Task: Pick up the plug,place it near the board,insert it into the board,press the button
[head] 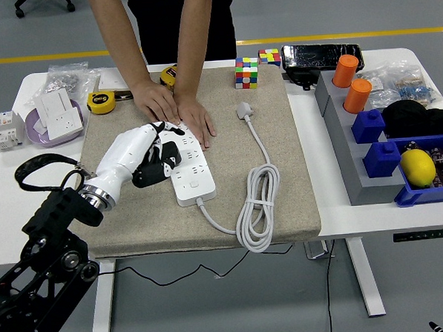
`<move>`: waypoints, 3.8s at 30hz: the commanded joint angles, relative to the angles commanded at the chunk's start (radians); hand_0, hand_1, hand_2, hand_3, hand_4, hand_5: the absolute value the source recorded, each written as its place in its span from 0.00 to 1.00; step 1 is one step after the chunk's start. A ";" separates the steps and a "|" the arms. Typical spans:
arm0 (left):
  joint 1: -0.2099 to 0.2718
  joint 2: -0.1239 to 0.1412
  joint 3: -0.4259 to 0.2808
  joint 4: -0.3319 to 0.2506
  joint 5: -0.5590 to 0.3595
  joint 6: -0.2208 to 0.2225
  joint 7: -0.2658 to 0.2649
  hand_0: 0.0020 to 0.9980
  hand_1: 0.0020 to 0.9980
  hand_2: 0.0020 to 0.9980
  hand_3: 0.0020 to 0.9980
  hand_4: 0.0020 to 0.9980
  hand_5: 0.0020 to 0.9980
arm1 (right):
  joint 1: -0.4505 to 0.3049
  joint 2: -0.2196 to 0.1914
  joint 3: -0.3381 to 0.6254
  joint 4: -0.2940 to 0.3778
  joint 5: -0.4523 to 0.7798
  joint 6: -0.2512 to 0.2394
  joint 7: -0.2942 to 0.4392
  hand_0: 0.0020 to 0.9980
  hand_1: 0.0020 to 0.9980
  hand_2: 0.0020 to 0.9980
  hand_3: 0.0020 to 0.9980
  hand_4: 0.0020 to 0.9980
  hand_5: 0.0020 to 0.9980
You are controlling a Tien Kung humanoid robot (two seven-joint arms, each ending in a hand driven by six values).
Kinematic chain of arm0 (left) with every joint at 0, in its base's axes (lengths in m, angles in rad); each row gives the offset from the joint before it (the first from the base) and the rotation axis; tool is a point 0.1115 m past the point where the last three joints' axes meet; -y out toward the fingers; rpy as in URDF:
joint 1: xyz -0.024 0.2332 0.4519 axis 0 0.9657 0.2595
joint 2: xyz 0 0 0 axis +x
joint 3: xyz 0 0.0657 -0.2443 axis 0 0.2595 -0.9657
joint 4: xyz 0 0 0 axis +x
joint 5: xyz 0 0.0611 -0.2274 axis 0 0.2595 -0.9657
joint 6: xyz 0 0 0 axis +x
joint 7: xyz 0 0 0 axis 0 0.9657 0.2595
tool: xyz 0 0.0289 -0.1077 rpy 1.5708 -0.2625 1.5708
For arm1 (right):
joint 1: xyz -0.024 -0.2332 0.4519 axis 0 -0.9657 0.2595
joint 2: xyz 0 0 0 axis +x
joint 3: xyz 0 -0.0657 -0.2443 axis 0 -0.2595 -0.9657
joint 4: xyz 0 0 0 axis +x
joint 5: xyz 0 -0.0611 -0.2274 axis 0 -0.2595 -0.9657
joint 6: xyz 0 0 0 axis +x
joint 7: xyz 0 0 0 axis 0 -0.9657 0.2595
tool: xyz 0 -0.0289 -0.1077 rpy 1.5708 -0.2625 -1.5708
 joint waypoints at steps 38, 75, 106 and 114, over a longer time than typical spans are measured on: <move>0.004 0.043 -0.004 0.077 -0.088 -0.070 -0.034 0.36 0.34 0.39 1.00 0.85 0.16 | -0.001 0.000 0.001 0.000 -0.001 0.000 0.000 0.89 0.79 0.76 0.79 1.00 1.00; -0.145 0.054 0.235 0.208 0.130 -0.239 0.103 0.16 0.04 0.16 0.86 0.50 0.00 | 0.004 0.000 -0.002 0.000 0.004 0.000 -0.001 0.89 0.79 0.76 0.79 1.00 1.00; -0.135 0.063 0.253 0.228 0.129 -0.270 0.122 0.16 0.04 0.16 0.80 0.49 0.00 | -0.001 0.000 -0.001 0.000 0.001 0.000 -0.001 0.89 0.79 0.76 0.80 1.00 1.00; -0.134 0.063 0.265 0.236 0.130 -0.289 0.131 0.16 0.04 0.16 0.79 0.49 0.00 | -0.002 0.000 -0.003 0.000 0.002 0.000 0.000 0.89 0.79 0.76 0.80 1.00 1.00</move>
